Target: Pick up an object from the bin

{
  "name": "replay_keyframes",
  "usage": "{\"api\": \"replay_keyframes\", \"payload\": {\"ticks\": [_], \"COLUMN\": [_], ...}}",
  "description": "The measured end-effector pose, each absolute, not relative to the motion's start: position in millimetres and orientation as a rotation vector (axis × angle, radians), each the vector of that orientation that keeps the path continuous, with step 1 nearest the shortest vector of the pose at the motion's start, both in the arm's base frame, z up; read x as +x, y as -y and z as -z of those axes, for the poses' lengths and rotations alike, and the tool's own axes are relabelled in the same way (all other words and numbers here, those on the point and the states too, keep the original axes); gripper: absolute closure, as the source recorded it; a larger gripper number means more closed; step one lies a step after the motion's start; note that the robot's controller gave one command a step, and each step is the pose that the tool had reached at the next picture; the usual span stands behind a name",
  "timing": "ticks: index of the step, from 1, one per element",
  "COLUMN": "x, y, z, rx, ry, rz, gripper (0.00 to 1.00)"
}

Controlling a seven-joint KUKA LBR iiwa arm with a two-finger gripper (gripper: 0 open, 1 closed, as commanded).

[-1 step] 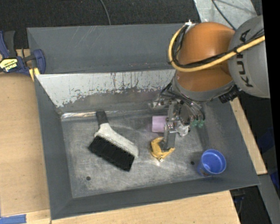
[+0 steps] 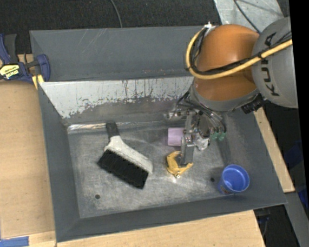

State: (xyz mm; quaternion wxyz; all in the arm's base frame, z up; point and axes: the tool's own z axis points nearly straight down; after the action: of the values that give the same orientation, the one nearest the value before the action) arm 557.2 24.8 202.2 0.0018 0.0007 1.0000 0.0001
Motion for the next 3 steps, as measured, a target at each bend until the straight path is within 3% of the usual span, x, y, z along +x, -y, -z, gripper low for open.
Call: {"api": "replay_keyframes", "payload": {"ticks": [1, 2, 3], "x": [575.5, 570.1, 577.1], "y": [-21, 0, 11], "z": [-153, -95, -74], "rx": [-0.020, -0.219, -0.139], "ry": [-3.130, -3.127, -3.156], "rz": [0.000, 0.001, -0.011], "gripper": [0.00, 0.00, 0.00]}}
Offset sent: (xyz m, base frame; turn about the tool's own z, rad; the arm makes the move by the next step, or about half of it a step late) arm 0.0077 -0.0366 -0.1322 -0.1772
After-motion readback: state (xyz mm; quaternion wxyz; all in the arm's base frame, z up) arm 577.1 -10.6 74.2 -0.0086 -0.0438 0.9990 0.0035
